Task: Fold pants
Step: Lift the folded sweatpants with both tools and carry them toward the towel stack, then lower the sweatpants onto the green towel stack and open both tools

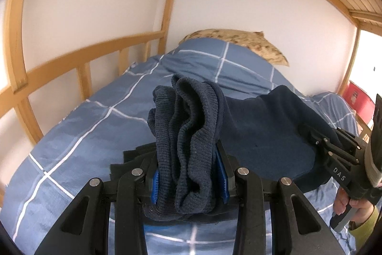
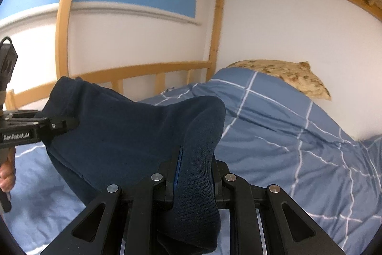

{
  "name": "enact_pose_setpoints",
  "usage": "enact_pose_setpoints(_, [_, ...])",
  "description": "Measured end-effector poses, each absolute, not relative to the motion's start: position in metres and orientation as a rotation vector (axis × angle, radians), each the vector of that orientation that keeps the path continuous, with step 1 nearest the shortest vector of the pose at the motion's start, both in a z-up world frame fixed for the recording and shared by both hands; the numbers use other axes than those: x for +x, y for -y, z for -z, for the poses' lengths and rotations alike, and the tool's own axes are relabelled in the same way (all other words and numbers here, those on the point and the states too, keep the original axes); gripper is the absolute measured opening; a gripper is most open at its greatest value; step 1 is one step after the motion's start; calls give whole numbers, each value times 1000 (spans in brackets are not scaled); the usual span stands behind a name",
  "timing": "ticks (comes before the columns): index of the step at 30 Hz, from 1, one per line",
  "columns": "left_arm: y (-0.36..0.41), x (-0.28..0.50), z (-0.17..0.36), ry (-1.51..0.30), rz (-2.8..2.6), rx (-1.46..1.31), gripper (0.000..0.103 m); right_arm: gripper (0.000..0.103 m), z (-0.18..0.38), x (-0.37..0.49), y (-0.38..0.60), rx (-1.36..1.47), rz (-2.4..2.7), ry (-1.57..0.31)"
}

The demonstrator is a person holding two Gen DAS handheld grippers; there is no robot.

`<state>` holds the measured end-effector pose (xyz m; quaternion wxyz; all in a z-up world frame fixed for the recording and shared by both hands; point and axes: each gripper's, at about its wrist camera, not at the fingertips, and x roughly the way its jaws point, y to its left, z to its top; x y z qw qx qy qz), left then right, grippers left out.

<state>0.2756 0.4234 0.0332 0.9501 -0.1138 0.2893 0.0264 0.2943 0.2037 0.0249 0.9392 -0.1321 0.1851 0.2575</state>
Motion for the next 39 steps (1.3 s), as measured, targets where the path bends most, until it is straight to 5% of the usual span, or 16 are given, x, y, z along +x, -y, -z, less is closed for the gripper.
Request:
enact_pose_setpoints(11, [-468,298,35,-661,-60,-290,38,18,36,334,-250,-284,-556,-464])
enact_pose_setpoints(18, [-471,291,38,-651,-186,-215,63,21,56,336,-252,-273,-531,-504])
enact_pose_setpoints(21, [-475,290,33,-672,-232,-199,67,34,55,339,-248,-243,-506,-533])
enact_pose_setpoints(23, [-476,290,31,-690,-274,-174,70,56,53,340,-246,-235,-462,-533])
enact_pose_setpoints(25, [-473,288,28,-696,-310,-148,72,64,48,341,-240,-217,-403,-526])
enact_pose_setpoints(30, [-462,274,4,-638,-406,-95,87,72,28,337,-223,-208,-312,-501])
enact_pose_setpoints(39, [-392,225,-48,-566,-385,11,95,92,-12,281,-182,-223,-298,-431])
